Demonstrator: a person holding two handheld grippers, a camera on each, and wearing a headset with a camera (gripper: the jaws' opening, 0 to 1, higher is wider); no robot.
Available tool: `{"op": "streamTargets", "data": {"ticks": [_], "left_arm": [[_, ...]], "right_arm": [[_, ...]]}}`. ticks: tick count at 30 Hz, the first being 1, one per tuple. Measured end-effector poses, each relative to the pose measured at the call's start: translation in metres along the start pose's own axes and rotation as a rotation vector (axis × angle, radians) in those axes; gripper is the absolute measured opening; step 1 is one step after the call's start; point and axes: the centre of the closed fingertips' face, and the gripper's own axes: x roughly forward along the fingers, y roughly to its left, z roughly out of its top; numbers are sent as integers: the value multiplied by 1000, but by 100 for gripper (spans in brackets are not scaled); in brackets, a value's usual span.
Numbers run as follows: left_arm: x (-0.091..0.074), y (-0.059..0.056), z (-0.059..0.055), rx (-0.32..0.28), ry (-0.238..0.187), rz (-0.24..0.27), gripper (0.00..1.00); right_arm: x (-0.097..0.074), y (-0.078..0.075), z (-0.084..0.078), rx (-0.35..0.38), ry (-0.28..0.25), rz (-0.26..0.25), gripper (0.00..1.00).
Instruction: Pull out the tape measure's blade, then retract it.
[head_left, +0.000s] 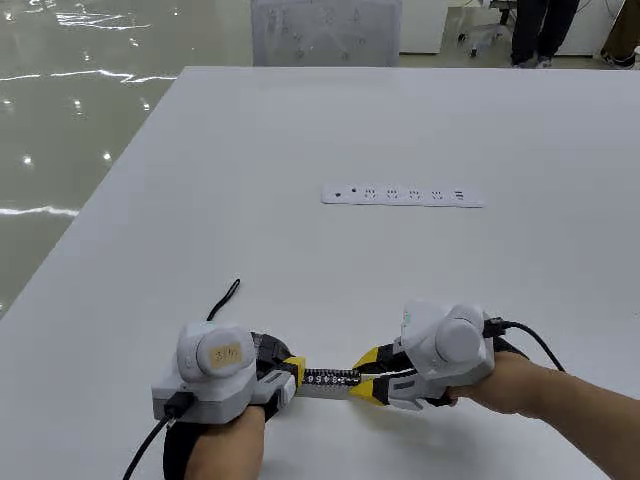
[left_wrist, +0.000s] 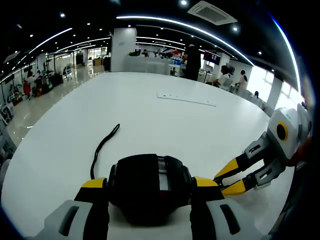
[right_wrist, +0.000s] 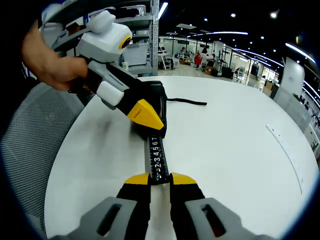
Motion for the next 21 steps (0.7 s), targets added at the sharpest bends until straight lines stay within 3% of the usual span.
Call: {"op": "streamTargets", "data": {"ticks": [21], "left_arm": [[-1, 2, 0, -22, 6, -9, 63]], "right_arm": [[29, 6, 25, -5, -16, 6, 13]]}}
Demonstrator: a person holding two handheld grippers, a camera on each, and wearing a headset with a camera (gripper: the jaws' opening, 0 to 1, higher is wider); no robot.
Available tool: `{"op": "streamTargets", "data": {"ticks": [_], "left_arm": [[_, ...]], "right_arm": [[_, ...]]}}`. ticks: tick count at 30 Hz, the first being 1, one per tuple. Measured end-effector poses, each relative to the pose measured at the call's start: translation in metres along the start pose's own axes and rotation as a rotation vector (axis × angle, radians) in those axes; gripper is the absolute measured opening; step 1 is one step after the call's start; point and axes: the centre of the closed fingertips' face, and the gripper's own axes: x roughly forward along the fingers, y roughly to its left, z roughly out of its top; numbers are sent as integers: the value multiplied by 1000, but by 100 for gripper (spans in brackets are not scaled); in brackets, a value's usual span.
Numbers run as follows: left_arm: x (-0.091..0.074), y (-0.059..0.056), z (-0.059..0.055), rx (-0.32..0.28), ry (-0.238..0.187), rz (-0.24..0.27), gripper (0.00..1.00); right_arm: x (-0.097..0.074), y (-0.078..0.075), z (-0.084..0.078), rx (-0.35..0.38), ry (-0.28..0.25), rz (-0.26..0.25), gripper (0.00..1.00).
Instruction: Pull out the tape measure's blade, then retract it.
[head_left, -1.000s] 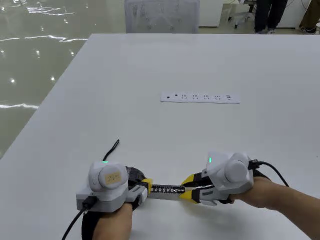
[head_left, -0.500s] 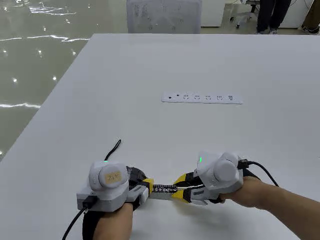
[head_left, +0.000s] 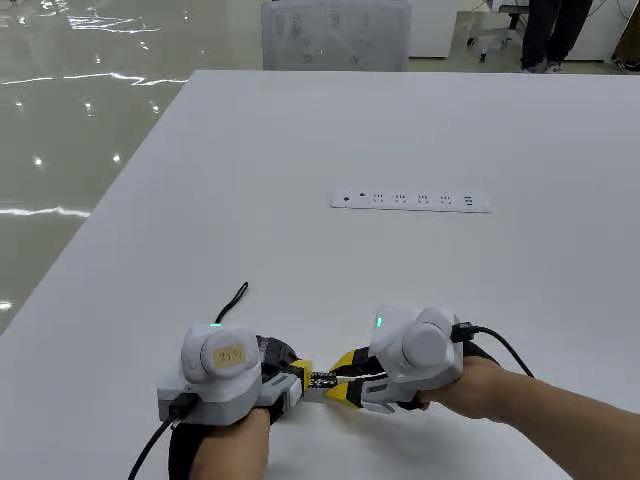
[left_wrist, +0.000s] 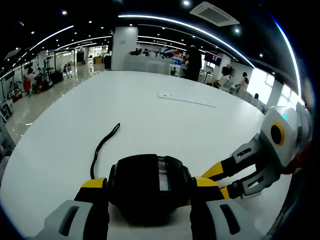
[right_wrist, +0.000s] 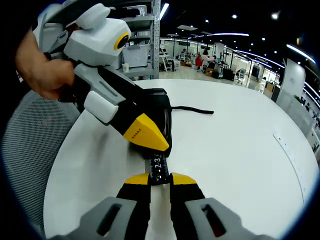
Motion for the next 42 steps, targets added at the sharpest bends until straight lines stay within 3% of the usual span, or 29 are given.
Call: {"op": "streamTargets", "data": {"ticks": [15, 42], "left_arm": [[-1, 0, 0, -21, -2, 1, 63], [-1, -1, -2, -31, 3, -12, 64]], "right_arm": [[15, 2, 11, -11, -5, -4, 13], [17, 2, 10, -14, -3, -18, 14]]}}
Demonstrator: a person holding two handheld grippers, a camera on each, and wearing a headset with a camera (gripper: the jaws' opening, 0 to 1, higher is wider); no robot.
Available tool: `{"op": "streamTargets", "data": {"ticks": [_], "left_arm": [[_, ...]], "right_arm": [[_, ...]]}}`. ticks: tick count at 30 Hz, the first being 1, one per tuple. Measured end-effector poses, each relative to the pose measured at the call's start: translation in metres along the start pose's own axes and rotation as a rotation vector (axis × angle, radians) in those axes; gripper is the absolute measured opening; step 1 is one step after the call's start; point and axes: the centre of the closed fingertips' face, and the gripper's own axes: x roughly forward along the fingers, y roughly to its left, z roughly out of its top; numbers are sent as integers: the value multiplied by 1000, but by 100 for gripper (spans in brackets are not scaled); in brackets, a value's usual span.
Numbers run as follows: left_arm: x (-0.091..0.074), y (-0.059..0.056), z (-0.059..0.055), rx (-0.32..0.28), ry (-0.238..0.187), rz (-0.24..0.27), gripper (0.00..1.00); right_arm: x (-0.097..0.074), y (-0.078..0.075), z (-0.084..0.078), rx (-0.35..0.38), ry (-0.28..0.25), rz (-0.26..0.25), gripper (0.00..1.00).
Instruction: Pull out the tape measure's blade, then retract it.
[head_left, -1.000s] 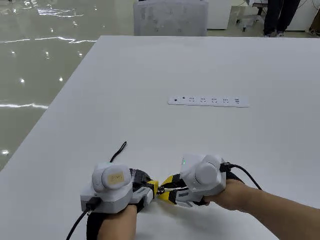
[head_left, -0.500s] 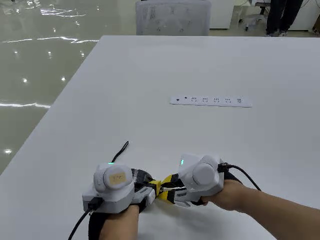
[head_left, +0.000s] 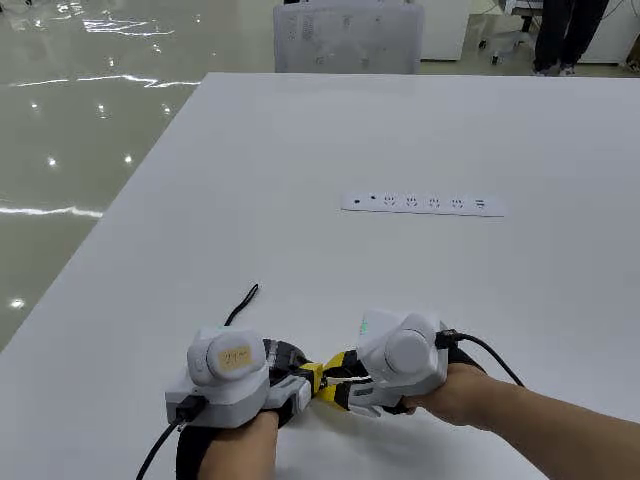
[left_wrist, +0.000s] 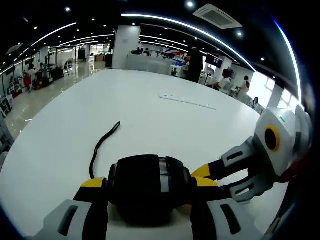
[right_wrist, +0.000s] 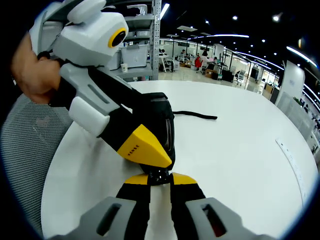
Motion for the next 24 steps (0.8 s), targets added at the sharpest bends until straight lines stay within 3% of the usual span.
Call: {"op": "streamTargets", "data": {"ticks": [7, 24], "left_arm": [[-1, -3, -2, 44, 2, -5, 64], [0, -2, -1, 35, -2, -6, 64]], "right_arm": [[2, 4, -3, -44, 14, -12, 14], [2, 1, -3, -37, 22, -28, 15]]}}
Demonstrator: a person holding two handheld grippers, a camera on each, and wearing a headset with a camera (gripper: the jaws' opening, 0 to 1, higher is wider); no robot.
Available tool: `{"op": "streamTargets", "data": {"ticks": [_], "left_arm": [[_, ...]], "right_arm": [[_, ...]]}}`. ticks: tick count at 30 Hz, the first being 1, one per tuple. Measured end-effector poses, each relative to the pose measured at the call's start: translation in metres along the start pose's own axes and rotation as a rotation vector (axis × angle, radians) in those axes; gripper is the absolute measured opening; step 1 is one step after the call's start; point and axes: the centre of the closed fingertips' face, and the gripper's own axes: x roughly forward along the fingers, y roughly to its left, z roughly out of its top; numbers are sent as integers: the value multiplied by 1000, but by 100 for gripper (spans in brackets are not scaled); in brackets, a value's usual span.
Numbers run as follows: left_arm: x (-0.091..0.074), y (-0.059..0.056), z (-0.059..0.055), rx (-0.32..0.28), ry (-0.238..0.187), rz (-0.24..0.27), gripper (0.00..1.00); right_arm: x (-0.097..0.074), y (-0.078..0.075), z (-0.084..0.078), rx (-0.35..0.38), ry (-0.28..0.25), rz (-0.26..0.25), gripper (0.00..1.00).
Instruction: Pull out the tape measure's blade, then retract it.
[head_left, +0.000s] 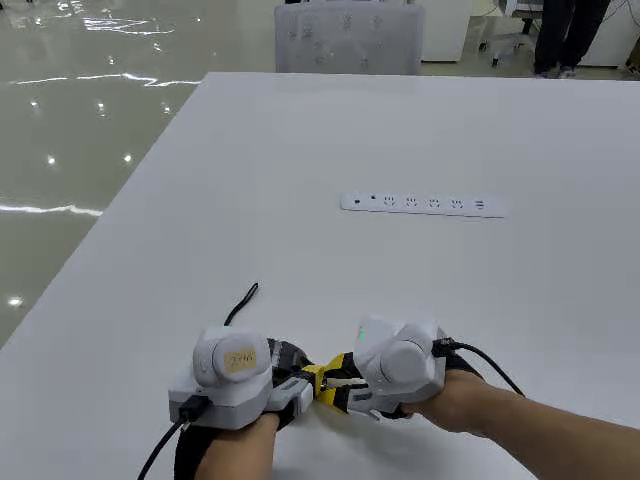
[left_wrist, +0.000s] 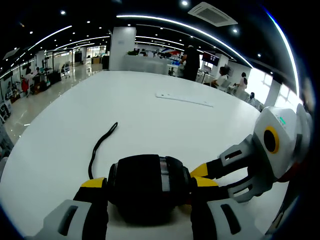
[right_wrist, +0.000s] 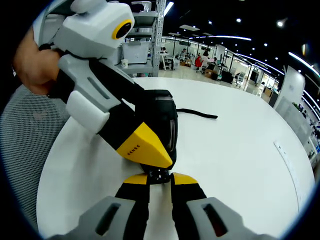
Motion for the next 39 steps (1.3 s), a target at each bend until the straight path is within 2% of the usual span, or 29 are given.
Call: {"op": "streamTargets", "data": {"ticks": [3, 6, 13, 19, 23, 26, 29, 32, 35, 37, 39], "left_arm": [[1, 0, 1, 3, -3, -2, 64], [1, 0, 1, 5, -6, -4, 65], [1, -1, 2, 3, -11, -15, 65], [0, -3, -4, 38, 15, -43, 66], [-4, -3, -5, 66, 10, -59, 67], [-5, -4, -7, 86, 21, -87, 69], [-8, -5, -8, 116, 15, -122, 70], [-11, -5, -9, 189, 20, -154, 71], [-14, -5, -8, 200, 7, -185, 76], [-16, -7, -8, 207, 1, -225, 78], [-17, -7, -9, 234, 2, -244, 80]], "right_arm": [[-1, 0, 1, -36, 10, -12, 16], [-3, 1, -1, -35, 12, -12, 17], [-14, -2, -3, 18, -5, -38, 23], [-24, -3, -6, 58, -21, -54, 32], [-33, -2, -7, 88, -32, -65, 40], [-40, -2, -9, 116, -44, -76, 45], [-45, -2, -12, 125, -51, -85, 49], [-53, -3, -17, 137, -51, -102, 52], [-62, -4, -21, 163, -67, -117, 56], [-68, -3, -23, 171, -75, -123, 57], [-74, -3, -24, 180, -84, -138, 60]]}}
